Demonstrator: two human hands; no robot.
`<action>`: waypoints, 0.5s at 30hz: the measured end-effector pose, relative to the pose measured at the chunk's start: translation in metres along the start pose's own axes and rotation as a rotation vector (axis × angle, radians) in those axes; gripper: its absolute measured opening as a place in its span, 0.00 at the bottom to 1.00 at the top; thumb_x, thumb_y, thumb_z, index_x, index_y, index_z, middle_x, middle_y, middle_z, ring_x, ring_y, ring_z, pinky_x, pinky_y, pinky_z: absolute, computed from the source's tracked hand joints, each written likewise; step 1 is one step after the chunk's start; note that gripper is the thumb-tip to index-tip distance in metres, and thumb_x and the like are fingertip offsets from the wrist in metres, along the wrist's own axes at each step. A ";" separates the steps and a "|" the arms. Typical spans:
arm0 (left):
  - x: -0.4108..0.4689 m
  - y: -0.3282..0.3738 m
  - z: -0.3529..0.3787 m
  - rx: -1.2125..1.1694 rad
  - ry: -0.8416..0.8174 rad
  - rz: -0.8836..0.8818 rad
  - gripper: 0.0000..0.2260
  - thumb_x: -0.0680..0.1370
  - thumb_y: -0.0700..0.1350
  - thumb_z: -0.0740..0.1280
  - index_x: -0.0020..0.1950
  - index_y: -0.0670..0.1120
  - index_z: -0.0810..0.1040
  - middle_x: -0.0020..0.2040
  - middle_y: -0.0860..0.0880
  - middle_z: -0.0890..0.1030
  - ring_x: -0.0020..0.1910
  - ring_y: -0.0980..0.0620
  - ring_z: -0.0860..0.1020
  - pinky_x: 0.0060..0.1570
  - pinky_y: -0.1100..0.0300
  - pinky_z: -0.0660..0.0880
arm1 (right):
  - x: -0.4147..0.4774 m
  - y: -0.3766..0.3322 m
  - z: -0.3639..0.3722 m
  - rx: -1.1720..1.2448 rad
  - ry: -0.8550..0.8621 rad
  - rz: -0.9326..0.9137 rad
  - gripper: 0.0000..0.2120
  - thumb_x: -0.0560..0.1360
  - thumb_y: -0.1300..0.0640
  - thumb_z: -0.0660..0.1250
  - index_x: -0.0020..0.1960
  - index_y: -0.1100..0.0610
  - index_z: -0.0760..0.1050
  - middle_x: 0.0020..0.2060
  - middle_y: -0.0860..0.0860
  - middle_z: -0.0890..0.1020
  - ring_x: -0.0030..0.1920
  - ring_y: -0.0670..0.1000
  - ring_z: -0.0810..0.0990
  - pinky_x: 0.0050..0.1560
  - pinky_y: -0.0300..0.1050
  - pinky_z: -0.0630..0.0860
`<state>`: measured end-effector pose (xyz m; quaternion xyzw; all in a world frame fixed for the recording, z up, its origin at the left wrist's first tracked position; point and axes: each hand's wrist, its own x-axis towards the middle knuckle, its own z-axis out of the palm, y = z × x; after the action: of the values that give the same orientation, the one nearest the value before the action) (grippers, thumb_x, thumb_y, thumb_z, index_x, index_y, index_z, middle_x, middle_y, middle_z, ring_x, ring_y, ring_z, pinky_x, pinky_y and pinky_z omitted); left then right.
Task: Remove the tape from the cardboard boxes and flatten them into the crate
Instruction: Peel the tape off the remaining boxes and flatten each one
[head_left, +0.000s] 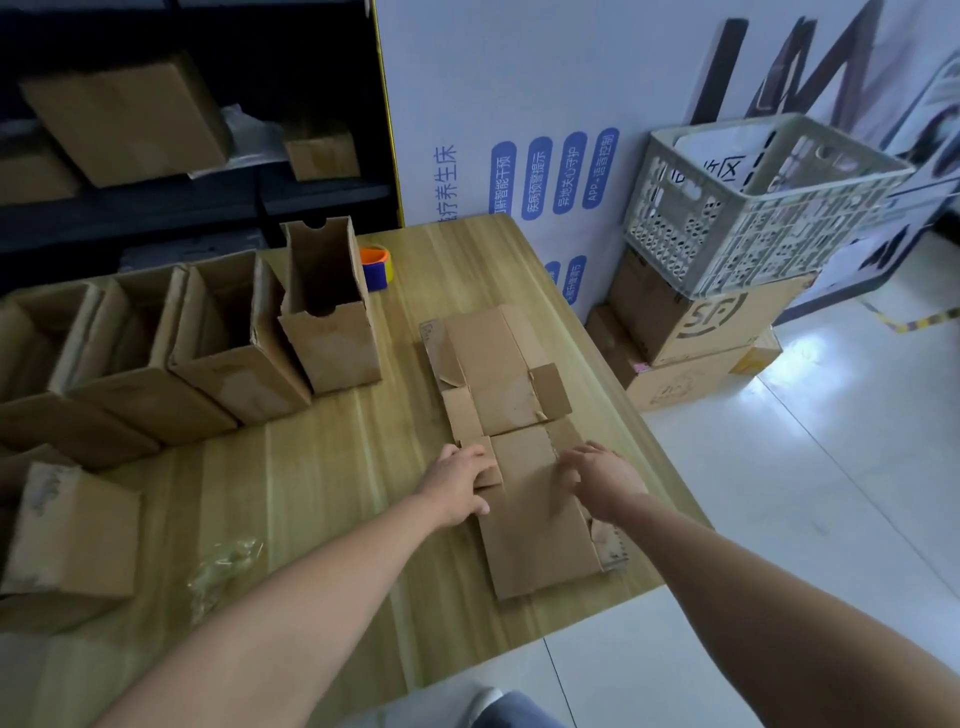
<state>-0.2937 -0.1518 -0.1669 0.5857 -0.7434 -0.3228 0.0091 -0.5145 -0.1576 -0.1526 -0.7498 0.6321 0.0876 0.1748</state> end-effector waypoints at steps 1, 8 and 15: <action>-0.005 -0.002 -0.008 -0.038 0.024 0.014 0.28 0.73 0.45 0.71 0.72 0.49 0.67 0.72 0.53 0.65 0.71 0.49 0.59 0.70 0.54 0.59 | -0.003 -0.003 -0.006 0.005 0.054 0.013 0.21 0.78 0.62 0.61 0.70 0.52 0.69 0.69 0.50 0.71 0.72 0.51 0.64 0.71 0.47 0.61; -0.053 -0.025 -0.084 -0.129 0.205 0.009 0.20 0.77 0.44 0.66 0.69 0.48 0.71 0.68 0.49 0.70 0.68 0.49 0.67 0.65 0.55 0.64 | -0.008 -0.095 -0.054 0.101 0.236 -0.043 0.19 0.78 0.60 0.61 0.69 0.53 0.71 0.66 0.52 0.74 0.68 0.52 0.70 0.67 0.48 0.67; -0.152 -0.091 -0.167 -0.138 0.517 -0.047 0.13 0.77 0.41 0.66 0.62 0.45 0.77 0.61 0.46 0.76 0.61 0.48 0.73 0.60 0.60 0.66 | -0.005 -0.272 -0.065 0.025 0.237 -0.341 0.20 0.78 0.54 0.61 0.69 0.55 0.69 0.66 0.55 0.74 0.67 0.55 0.69 0.64 0.47 0.66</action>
<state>-0.1019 -0.1061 -0.0238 0.6637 -0.6790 -0.2124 0.2311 -0.2555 -0.1390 -0.0494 -0.8488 0.5131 -0.0401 0.1210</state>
